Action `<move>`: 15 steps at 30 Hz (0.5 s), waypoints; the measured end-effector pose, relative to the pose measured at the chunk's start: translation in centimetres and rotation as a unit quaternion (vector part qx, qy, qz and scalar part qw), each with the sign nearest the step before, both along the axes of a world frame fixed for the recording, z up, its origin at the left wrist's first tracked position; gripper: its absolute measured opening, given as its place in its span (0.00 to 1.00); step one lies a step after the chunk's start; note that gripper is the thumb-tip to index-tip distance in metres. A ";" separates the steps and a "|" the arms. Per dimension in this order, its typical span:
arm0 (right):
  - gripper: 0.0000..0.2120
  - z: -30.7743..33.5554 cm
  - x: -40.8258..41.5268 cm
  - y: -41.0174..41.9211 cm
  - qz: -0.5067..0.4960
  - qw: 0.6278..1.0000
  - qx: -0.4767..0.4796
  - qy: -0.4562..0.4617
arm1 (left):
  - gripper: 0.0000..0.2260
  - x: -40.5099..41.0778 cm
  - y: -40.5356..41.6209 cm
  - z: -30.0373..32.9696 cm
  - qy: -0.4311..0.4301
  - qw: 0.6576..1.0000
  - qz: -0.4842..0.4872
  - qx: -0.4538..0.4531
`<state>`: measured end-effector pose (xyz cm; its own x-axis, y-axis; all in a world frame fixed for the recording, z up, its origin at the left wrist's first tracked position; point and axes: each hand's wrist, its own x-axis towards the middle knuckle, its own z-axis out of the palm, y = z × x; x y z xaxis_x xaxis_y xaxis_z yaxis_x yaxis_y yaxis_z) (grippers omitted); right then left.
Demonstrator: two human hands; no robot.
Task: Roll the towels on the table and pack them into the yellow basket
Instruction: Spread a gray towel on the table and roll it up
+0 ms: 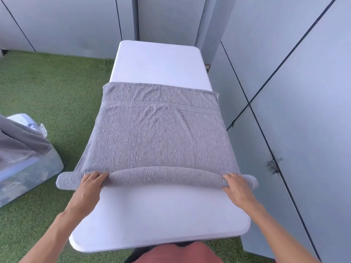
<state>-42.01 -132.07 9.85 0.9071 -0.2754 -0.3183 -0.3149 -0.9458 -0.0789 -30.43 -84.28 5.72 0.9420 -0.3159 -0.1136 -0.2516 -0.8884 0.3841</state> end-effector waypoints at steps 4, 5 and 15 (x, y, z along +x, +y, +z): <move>0.17 1.5 0.3 -2.0 -0.046 0.983 0.151 0.091 | 0.19 1.8 1.4 1.6 0.132 0.991 -0.026 -0.014; 0.19 1.8 0.9 -2.5 -0.076 0.973 0.196 0.099 | 0.19 2.7 1.5 2.0 0.147 0.989 -0.027 -0.018; 0.20 -1.0 -2.0 1.8 -0.046 0.983 -0.011 -0.176 | 0.22 -3.0 -1.0 -0.5 -0.118 0.993 0.010 -0.010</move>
